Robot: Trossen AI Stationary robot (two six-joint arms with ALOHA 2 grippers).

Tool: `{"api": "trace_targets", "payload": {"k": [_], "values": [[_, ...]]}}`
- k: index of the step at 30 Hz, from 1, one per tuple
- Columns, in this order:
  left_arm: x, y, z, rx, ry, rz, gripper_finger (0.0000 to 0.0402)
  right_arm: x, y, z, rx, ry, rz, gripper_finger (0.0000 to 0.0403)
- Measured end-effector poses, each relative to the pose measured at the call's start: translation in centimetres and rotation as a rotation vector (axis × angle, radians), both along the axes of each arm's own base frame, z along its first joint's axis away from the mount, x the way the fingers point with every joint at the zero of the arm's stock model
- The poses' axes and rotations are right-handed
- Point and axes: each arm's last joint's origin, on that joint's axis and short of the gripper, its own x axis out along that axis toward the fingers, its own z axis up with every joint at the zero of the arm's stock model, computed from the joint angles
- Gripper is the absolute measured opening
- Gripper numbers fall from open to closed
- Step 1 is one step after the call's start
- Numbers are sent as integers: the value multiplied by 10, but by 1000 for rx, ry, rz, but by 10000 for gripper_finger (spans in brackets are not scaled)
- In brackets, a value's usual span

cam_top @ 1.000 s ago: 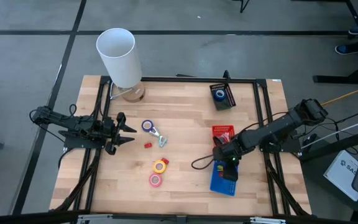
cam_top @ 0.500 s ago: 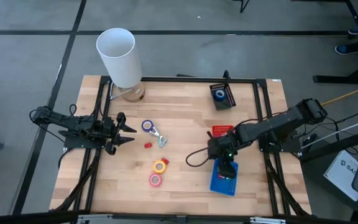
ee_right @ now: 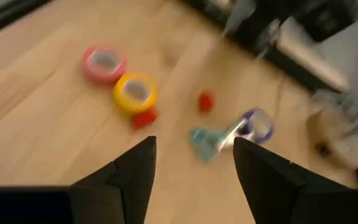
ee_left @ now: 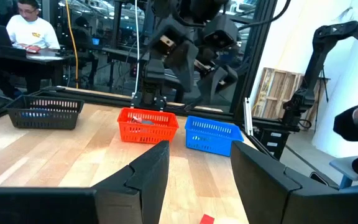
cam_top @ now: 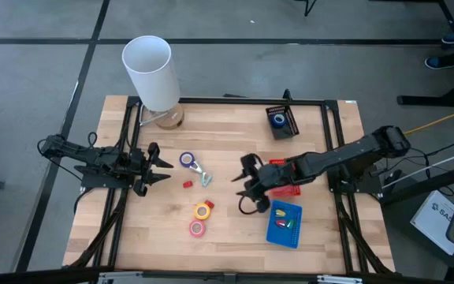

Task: Pick and place Stapler, Stapler remover, tape
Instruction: Put the bottom red stapler into the blue basket

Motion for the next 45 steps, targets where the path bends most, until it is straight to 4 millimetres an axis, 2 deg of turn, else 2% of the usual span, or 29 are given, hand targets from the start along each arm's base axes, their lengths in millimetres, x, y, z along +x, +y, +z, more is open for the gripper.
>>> {"api": "trace_targets", "payload": {"k": [5, 8, 14, 18, 22, 28, 34, 38, 45], "values": [[0, 0, 0, 0, 1, 0, 169, 30, -12, -12, 76, -135, -81, 215], [0, 0, 0, 0, 1, 0, 169, 45, -17, -28, 140, -167, -134, 215], [0, 0, 0, 0, 0, -1, 169, 62, -12, -73, 168, -102, -165, 215], [0, 0, 0, 0, 1, -1, 169, 72, -4, -95, 220, -55, -198, 215], [0, 0, 0, 0, 1, -1, 169, 84, 6, -103, 295, -30, -237, 215], [0, 0, 0, 0, 1, -1, 169, 92, 21, -116, 342, 132, -316, 215], [0, 0, 0, 0, 1, -1, 169, 101, 33, -139, 372, 208, -314, 215], [0, 0, 0, 0, 1, -1, 169, 108, 35, -149, 381, 225, -312, 215], [0, 0, 0, 0, 1, -1, 169, 116, 30, -152, 306, 186, -338, 215]]}}
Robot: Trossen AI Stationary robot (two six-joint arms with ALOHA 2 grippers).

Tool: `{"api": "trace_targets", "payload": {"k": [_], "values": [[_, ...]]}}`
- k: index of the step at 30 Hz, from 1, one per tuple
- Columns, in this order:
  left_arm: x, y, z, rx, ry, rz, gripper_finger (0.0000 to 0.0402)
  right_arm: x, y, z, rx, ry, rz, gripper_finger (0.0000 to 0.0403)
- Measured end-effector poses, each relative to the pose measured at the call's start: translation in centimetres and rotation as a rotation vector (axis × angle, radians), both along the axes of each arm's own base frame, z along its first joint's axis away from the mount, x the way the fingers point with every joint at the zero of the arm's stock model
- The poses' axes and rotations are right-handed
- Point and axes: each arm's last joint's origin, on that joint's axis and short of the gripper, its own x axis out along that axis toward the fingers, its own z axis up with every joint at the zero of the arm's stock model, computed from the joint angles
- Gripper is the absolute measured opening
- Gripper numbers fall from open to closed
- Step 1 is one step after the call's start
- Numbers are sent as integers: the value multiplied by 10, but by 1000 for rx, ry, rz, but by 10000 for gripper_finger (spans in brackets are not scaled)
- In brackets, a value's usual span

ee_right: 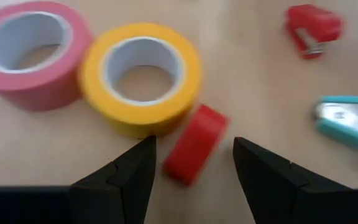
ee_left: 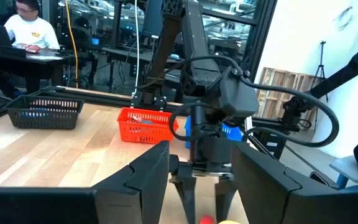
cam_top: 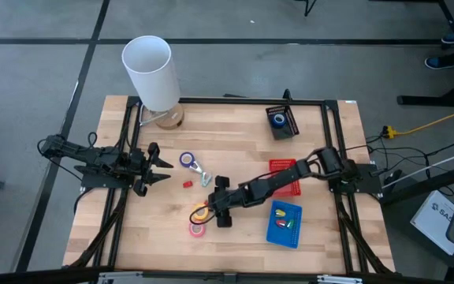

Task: Pick and place Stapler, Stapler remover, tape
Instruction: Put the bottom red stapler into the blue basket

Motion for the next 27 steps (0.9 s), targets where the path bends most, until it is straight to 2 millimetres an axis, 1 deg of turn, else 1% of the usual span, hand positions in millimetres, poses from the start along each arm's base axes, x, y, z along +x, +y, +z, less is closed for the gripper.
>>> {"api": "trace_targets", "payload": {"k": [3, 6, 9, 15, 19, 22, 27], "values": [[0, 0, 0, 0, 0, 0, 169, 1, -7, 0, -50, -1, -13, 212], [0, 0, 0, 0, 0, 0, 169, 3, -13, 0, -66, 3, -16, 193], [0, 0, 0, 0, 0, 0, 169, 4, -19, -1, -66, 8, -13, 156], [0, 0, 0, 0, 0, 1, 169, 6, -29, 0, -26, 23, 37, 67], [0, 0, 0, 0, 0, 1, 169, 5, -38, 5, -3, 49, 79, 65], [0, 0, 0, 0, -1, 0, 169, 1, -43, 16, -16, 67, 83, 65], [0, 0, 0, 0, 0, 1, 169, -5, -52, 57, -5, 19, 68, 65]]}}
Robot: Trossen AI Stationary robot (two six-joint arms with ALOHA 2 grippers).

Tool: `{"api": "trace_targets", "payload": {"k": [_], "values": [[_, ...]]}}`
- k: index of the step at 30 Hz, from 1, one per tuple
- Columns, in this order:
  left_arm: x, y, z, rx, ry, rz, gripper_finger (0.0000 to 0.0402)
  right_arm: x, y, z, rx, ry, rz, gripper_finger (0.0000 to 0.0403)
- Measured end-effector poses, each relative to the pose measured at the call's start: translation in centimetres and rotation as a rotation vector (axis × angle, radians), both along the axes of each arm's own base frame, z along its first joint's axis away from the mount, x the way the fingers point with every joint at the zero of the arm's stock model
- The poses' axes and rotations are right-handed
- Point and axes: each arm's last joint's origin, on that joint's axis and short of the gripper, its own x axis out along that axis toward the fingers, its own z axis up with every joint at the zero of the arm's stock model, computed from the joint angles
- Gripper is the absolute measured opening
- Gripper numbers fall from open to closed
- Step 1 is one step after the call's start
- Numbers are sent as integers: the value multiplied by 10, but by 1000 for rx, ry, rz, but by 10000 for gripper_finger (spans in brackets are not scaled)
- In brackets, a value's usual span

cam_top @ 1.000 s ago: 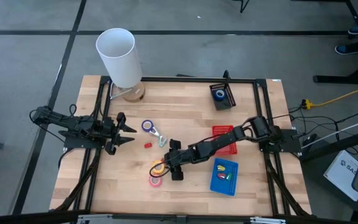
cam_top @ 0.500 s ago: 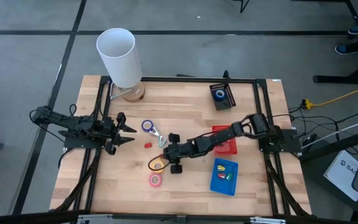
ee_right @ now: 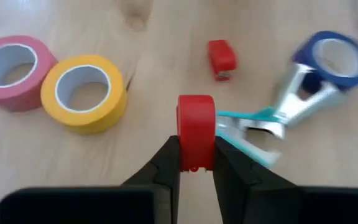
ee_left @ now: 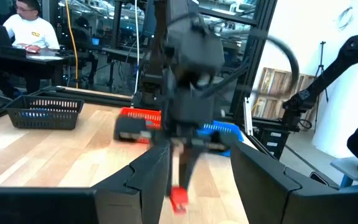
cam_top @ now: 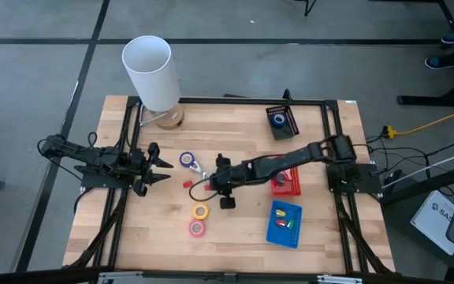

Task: Pick and place Stapler, Stapler remover, tape
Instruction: Put the bottom red stapler into the blue basket

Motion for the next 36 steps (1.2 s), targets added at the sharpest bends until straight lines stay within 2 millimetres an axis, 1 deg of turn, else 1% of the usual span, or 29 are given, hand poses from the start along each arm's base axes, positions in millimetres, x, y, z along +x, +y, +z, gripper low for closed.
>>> {"api": "trace_targets", "payload": {"k": [2, 5, 8, 12, 14, 16, 20, 22, 29, 32, 36], "values": [[0, 0, 0, 0, -1, 0, 169, -5, -2, 15, 1, -5, -3, 65], [0, 0, 0, 0, 0, 0, 169, -16, -3, 44, 9, -23, 0, 65], [0, 0, 0, 0, 0, 0, 169, -31, -4, 71, 44, -21, -17, 65], [0, 0, 0, 0, 0, -1, 169, -57, -7, 105, 97, 9, -40, 65], [0, 0, 0, 0, 0, 0, 169, -70, -6, 118, 108, 35, -42, 65], [0, 0, 0, 0, -1, 0, 169, -85, -2, 125, 113, 91, -42, 65], [0, 0, 0, 0, 0, 0, 169, -110, 9, 134, 107, 195, -20, 65], [0, 0, 0, 0, -1, 0, 169, -120, 17, 134, 115, 262, -4, 65], [0, 0, 0, 0, 0, 0, 169, -140, 50, 131, 250, 406, -36, 67], [0, 0, 0, 0, 0, 0, 169, -149, 59, 129, 291, 481, -103, 67], [0, 0, 0, 0, -1, 0, 169, -163, 65, 126, 307, 597, -235, 68]]}}
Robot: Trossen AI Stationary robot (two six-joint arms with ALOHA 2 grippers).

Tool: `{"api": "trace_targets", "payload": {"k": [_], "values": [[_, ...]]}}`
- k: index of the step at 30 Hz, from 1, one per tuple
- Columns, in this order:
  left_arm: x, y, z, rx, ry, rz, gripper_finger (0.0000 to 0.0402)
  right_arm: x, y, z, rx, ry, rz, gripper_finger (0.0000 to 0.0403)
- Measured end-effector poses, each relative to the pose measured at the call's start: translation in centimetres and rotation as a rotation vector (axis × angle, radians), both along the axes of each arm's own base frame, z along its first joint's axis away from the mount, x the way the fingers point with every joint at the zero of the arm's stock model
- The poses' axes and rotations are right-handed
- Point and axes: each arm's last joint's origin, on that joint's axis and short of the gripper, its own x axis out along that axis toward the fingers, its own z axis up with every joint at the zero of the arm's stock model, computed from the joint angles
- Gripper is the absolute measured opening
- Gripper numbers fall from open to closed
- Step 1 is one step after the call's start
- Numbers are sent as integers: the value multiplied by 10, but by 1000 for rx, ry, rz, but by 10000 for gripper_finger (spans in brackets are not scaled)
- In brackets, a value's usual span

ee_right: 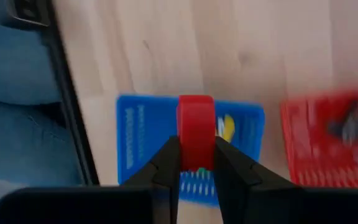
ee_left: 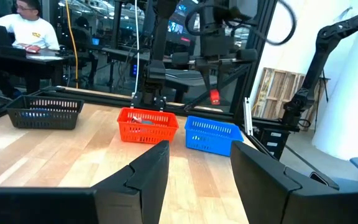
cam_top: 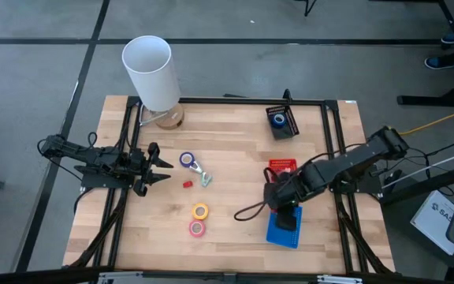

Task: Pick and place Stapler, Stapler remover, tape
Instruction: Put the bottom red stapler into the blue basket, then put the yellow tape into the black basket

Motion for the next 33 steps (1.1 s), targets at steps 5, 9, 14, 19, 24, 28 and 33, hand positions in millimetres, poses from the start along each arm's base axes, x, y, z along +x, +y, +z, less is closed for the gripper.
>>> {"api": "trace_targets", "payload": {"k": [5, 9, 14, 19, 24, 28, 33], "values": [[0, 0, 0, 0, 0, 0, 169, -14, 7, -6, -17, 124, -108, 68], [0, 0, 0, 0, 0, 0, 169, -26, 16, -25, 4, 221, -146, 69], [0, 0, 0, 0, 0, 0, 169, -33, 23, -52, 39, 242, -173, 70], [0, 0, 0, 0, 0, 0, 169, -37, 22, -72, 31, 235, -179, 72], [0, 0, 0, 0, 0, 0, 169, -41, 18, -86, 11, 244, -185, 95], [0, 0, 0, 0, 0, 0, 169, -38, 20, -88, 14, 187, -186, 115], [0, 0, 0, 0, 0, 0, 169, -38, 18, -85, -18, 155, -199, 127]]}}
